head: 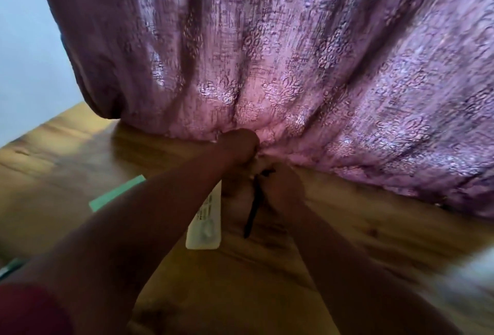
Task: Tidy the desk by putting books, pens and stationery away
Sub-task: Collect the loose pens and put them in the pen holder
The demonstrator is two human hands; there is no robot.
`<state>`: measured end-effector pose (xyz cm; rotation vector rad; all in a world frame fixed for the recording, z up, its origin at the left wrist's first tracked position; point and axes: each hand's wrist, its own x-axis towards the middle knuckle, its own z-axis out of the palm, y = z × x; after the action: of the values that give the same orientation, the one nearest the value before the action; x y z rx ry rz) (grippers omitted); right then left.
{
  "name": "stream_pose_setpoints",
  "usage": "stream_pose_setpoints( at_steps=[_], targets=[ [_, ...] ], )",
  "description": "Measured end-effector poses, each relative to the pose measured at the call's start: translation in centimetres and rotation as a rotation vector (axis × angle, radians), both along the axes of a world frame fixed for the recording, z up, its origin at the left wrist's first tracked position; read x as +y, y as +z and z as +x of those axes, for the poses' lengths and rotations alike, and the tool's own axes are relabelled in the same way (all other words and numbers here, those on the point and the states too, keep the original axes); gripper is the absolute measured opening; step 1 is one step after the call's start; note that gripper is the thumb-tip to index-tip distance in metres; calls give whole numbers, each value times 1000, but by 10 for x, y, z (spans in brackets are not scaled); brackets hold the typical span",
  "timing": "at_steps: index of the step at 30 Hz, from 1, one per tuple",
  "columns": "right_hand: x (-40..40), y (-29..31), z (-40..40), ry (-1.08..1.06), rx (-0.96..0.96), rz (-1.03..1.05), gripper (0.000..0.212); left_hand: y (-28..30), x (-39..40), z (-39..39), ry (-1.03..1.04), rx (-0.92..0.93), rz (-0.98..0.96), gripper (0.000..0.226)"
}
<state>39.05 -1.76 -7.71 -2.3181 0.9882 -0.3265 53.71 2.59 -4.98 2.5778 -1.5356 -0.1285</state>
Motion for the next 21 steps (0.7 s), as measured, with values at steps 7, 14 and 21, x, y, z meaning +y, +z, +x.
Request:
stream_pose_setpoints(
  at_steps=[7,14,21],
  targets=[
    [-8,17,-44,-212,-362,624,16,16,4,-25,-37,73,-54,23],
    [-68,92,-197,-307,-661,731,25,83,-22,-122,-177,358,-365,25],
    [-122,212,-423,-477,-1030,401,19,175,-99,-319,-318,1144,-622,8]
  ],
)
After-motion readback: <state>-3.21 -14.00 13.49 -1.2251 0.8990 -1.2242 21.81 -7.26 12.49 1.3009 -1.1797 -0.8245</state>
